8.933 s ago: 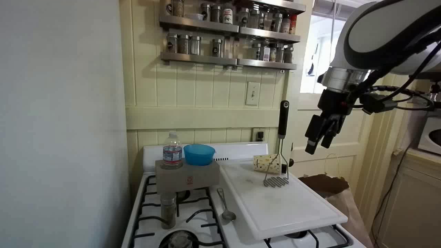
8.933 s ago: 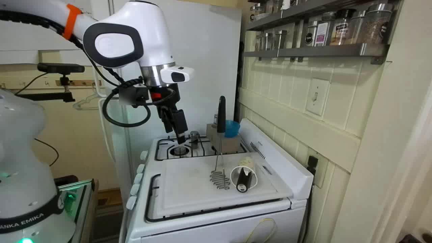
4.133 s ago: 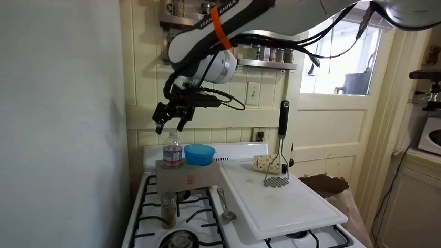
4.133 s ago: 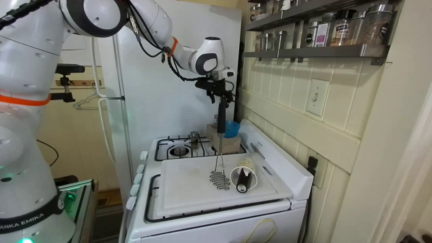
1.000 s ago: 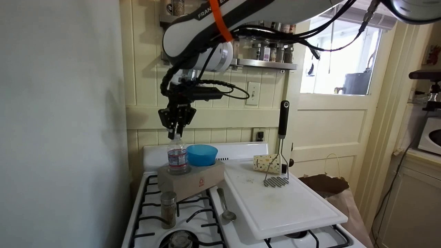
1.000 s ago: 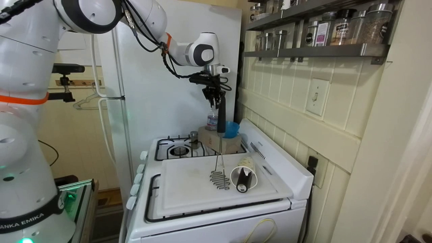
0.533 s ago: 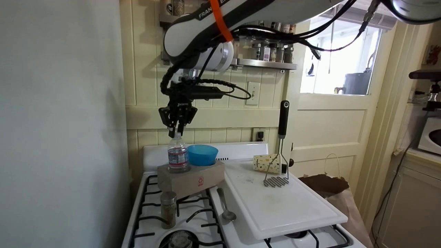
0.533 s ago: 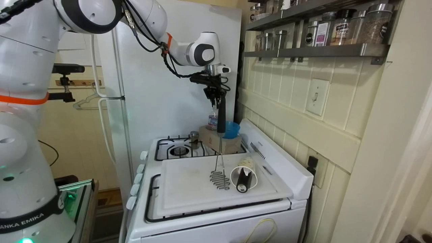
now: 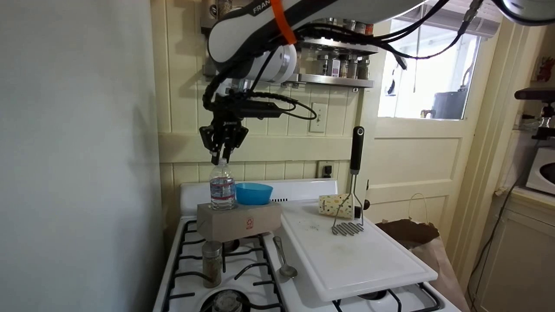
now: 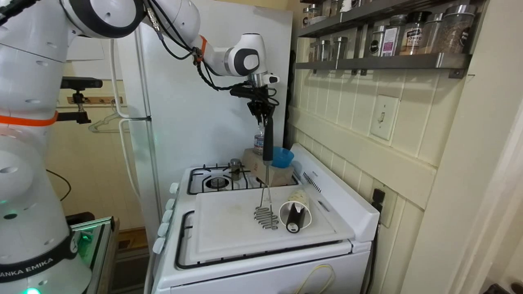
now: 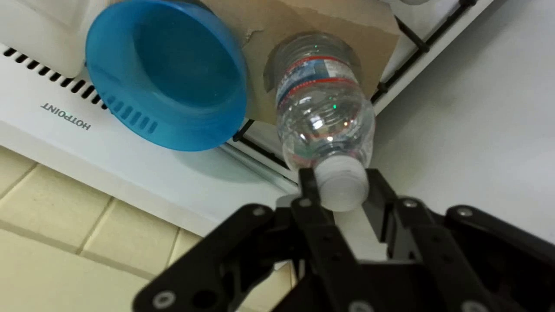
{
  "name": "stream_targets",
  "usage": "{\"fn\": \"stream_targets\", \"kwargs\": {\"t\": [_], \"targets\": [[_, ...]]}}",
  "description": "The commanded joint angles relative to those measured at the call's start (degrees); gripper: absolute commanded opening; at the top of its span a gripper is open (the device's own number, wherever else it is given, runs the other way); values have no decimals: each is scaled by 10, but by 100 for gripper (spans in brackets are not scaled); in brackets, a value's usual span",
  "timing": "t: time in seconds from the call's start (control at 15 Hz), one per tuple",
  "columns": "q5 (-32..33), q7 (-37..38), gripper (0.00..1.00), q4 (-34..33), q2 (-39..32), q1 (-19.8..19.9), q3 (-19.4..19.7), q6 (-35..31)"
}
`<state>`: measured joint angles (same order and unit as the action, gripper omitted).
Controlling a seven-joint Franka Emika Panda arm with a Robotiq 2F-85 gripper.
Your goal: Take the water bottle out of the box.
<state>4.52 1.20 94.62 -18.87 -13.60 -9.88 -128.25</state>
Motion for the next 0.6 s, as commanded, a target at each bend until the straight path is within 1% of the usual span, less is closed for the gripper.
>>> {"fn": "stream_targets", "kwargs": {"t": [0.0,0.53], "targets": [[1,12,8,17,28,-1,2,-15],[12,17,8,25,47,-5,2,-37]]}}
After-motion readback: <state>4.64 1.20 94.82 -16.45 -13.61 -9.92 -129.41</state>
